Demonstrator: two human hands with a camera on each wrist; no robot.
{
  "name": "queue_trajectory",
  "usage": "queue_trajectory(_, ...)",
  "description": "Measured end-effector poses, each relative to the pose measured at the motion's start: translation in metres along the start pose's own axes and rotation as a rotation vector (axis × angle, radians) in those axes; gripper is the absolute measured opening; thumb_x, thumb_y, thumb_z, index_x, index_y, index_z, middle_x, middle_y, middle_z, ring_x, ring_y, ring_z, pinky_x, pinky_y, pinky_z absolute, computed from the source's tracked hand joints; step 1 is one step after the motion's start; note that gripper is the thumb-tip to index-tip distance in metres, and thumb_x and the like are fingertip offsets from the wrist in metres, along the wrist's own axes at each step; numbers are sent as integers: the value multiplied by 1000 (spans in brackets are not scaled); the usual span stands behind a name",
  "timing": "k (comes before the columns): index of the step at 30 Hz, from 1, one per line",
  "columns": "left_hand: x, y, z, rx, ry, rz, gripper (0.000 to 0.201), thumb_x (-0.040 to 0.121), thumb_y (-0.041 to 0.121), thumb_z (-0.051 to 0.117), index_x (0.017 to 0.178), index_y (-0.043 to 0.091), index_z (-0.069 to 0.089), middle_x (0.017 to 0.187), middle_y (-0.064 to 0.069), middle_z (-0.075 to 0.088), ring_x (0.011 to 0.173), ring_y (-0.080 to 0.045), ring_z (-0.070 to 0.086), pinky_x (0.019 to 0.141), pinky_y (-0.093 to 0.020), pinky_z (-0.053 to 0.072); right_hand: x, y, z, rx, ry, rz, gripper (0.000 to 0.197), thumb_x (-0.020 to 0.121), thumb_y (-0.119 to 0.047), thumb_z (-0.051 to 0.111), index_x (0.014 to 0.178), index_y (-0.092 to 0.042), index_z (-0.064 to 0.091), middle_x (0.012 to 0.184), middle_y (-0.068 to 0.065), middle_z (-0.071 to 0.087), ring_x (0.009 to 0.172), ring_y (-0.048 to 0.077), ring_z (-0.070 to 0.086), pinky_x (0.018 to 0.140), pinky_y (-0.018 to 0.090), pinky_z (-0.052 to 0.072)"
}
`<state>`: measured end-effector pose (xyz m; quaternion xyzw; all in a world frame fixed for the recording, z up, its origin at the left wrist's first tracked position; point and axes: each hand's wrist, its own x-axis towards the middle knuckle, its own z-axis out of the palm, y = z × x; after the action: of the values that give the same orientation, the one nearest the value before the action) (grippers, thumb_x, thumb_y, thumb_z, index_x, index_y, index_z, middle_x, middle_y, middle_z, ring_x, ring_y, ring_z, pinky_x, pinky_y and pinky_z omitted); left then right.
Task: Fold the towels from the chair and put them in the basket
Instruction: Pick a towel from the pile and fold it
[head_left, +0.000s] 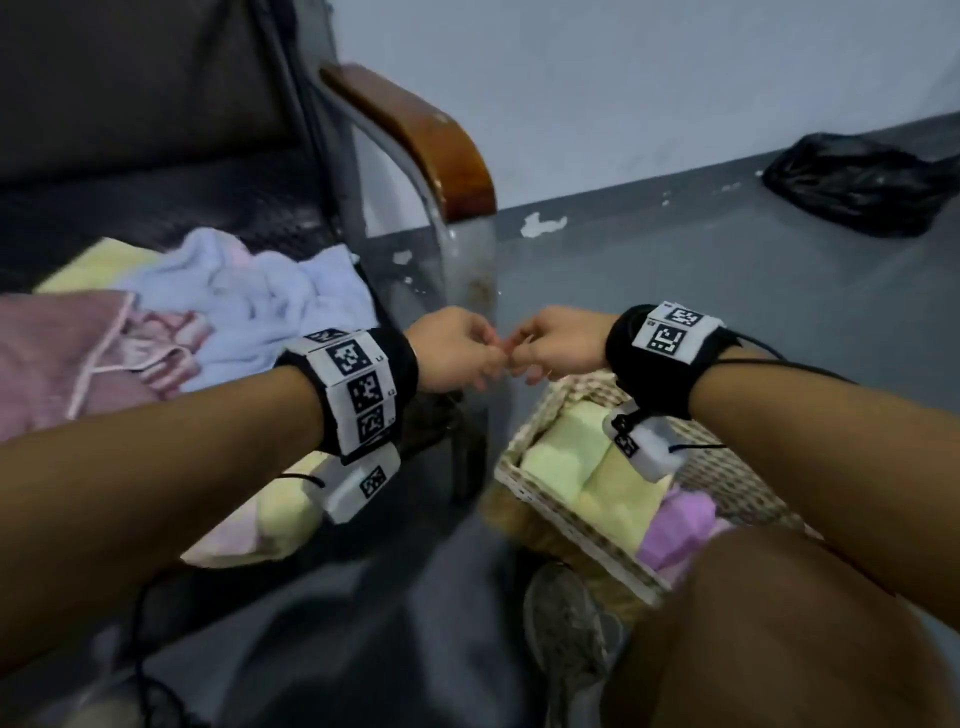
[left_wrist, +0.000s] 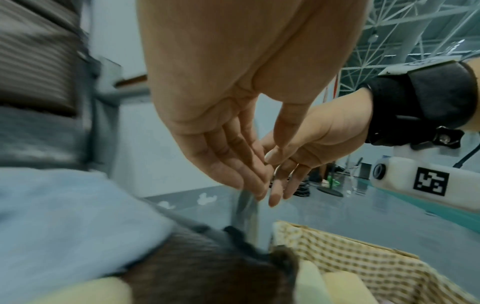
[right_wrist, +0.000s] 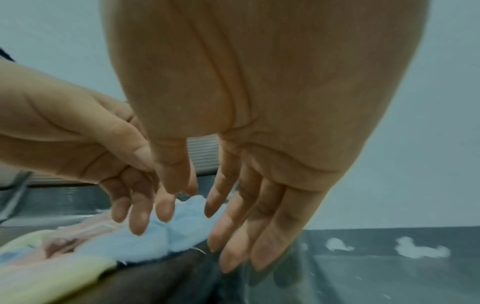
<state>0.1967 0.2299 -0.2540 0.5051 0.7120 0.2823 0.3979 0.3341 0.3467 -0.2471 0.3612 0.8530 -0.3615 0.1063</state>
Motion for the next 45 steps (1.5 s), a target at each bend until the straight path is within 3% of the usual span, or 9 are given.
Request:
queue_trajectory(6,-87,-67,-111,98,228,-87,10,91,25,61,93,19,68,88,2,77,79,-15,75,85,-32,57,45,-154,44,29,-90,-222,20,95,-25,60,110,-15,68,97,5,74,73,13,68,65,23,53)
queue_trajectory(10,-131,-117,-150,195,333,-182,16,90,24,61,102,18,71,101,-2,75,88,-19,71,85,-31,55,62,-216,79,-58,-97,-279,25,95,-24,60,115,-13,69,103,4,72,91,19,69,80,33,55)
queue_trajectory(19,-141,-198,-144,501,255,-308,31,83,23,68,114,17,66,114,-5,67,104,-29,61,82,-29,47,107,-202,139,-598,-51,-333,66,85,-36,71,142,-11,48,144,12,52,129,30,52,104,33,42)
queue_trajectory(23,-134,-208,-149,472,354,-255,48,84,23,65,131,24,55,105,9,57,103,-26,61,74,-23,38,124,-199,136,-575,36,-311,56,84,-35,70,133,-14,52,124,15,61,111,33,61,85,33,49)
queue_trajectory(27,-126,-211,-156,521,376,-333,25,86,30,64,109,20,61,104,-1,64,96,-25,61,72,-27,42,125,-205,124,-530,41,-305,10,88,-13,56,87,-15,66,95,9,69,97,30,64,76,29,46)
queue_trajectory(32,-123,-195,-152,463,526,-200,76,75,39,74,143,27,40,123,-8,49,107,-28,54,88,-37,50,104,-231,114,170,75,-460,25,90,-4,42,66,-1,49,71,13,46,69,22,43,68,34,36)
queue_trajectory(36,-121,-175,-155,347,692,-16,9,94,14,54,97,13,63,92,-5,61,90,-29,58,66,-28,32,87,-247,106,451,39,-529,28,79,-17,49,80,11,54,75,14,47,71,21,42,65,34,36)
queue_trajectory(41,-128,-149,-161,-80,862,-75,35,99,23,44,75,3,60,74,-5,57,70,-20,49,63,-30,36,87,-225,104,160,7,-468,61,79,-36,79,133,-27,51,112,-3,60,94,10,62,83,27,53)
queue_trajectory(45,-143,-132,-163,-230,891,30,24,84,33,47,64,19,51,61,15,54,62,-5,48,59,-23,38,83,-216,107,-136,25,-508,27,92,-33,65,107,-11,70,104,6,72,100,23,67,92,39,52)
